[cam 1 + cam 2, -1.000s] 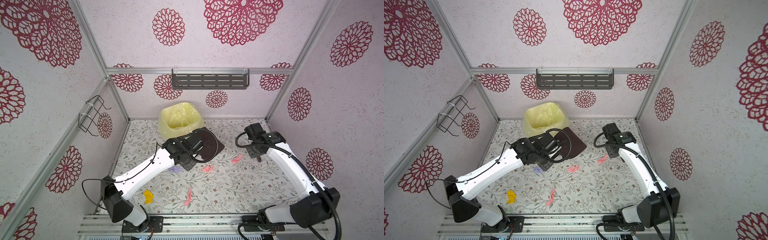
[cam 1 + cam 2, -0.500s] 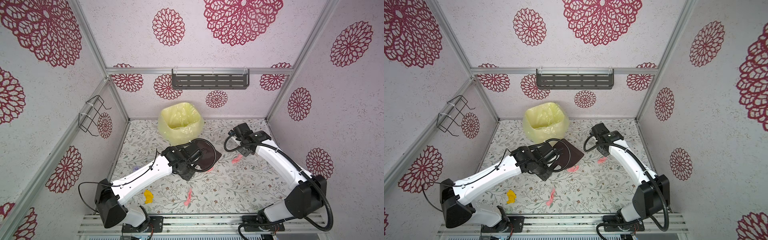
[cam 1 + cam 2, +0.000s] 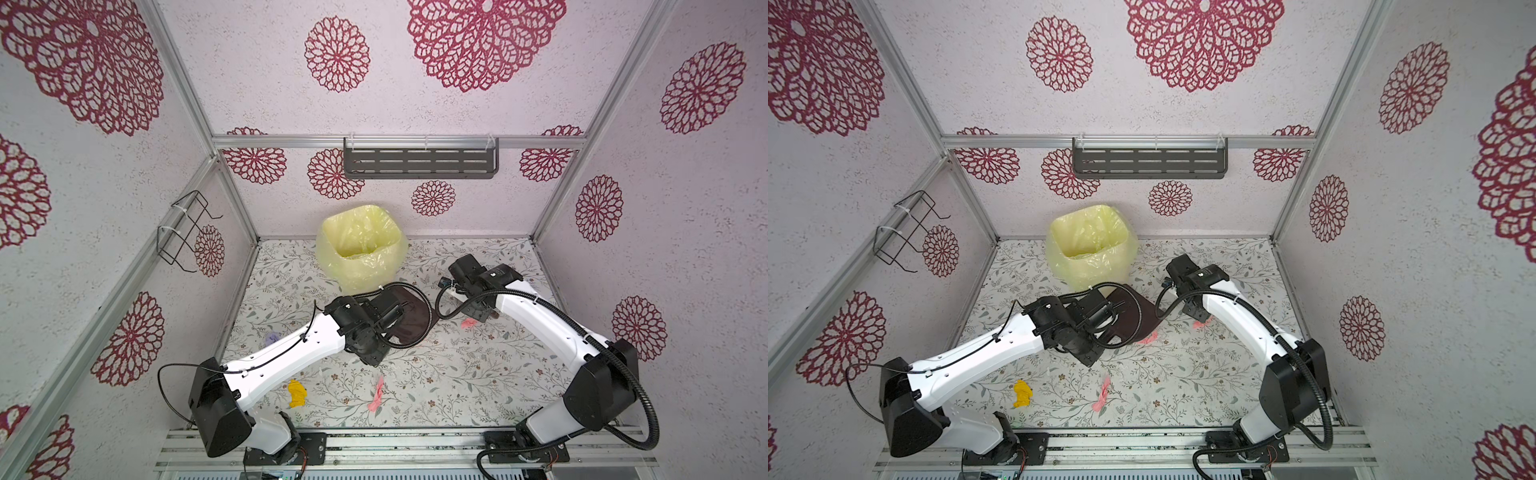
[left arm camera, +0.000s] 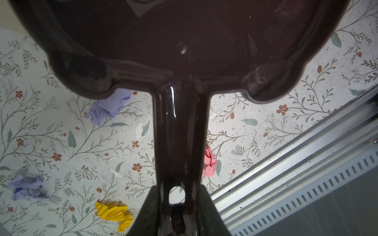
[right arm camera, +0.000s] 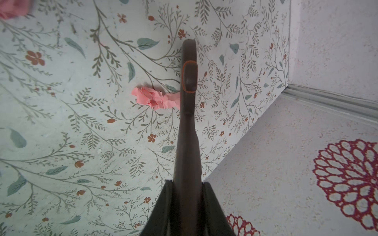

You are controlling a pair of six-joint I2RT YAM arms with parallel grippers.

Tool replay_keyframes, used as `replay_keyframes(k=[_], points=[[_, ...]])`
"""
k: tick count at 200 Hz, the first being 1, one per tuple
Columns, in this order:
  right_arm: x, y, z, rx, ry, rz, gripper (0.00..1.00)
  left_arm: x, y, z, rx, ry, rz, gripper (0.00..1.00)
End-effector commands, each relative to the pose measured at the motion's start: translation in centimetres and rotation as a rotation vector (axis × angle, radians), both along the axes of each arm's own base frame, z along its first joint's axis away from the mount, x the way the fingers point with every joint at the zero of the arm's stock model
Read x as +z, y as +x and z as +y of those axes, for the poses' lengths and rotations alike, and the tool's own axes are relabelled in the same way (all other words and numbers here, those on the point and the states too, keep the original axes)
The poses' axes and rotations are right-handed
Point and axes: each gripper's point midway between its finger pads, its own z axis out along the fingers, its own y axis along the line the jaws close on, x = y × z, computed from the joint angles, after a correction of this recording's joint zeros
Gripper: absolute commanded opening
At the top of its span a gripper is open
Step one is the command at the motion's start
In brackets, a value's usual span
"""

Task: Sweep away the paper scraps from the table
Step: 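Sweep the pink scrap into the dustpan with the right gripper's brush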

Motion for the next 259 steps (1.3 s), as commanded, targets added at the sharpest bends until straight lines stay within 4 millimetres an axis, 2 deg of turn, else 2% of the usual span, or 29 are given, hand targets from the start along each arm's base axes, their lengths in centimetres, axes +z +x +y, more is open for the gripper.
replay_keyframes(k=[1, 44, 81, 136, 179, 226, 259], points=[[0.4, -3.6, 0.3, 0.028, 0.027, 0.085, 0.0, 0.3, -0.5, 0.0, 0.0, -0.021, -0.007, 0.0], [0.8, -8.0, 2.3, 0.097, 0.051, 0.146, 0.0, 0.0, -0.7, 0.2, 0.01, -0.013, 0.007, 0.0], [0.2, -12.0, 2.8, 0.133, 0.04, 0.241, 0.0, -0.5, -1.3, 0.6, 0.02, 0.003, 0.031, 0.0], [0.4, -15.7, 4.0, 0.162, 0.064, 0.342, 0.0, -1.9, -3.1, 0.9, 0.021, 0.027, 0.092, 0.0], [2.2, -15.4, 4.1, 0.134, 0.092, 0.287, 0.0, -2.6, -4.8, 0.8, 0.011, 0.049, 0.135, 0.0], [4.8, -13.0, 3.3, 0.039, 0.102, 0.136, 0.0, -3.3, -7.3, 0.5, -0.024, 0.082, 0.2, 0.0], [5.4, -11.6, 2.4, -0.052, 0.104, 0.085, 0.0, -3.9, -9.1, 0.1, -0.081, 0.122, 0.247, 0.0]])
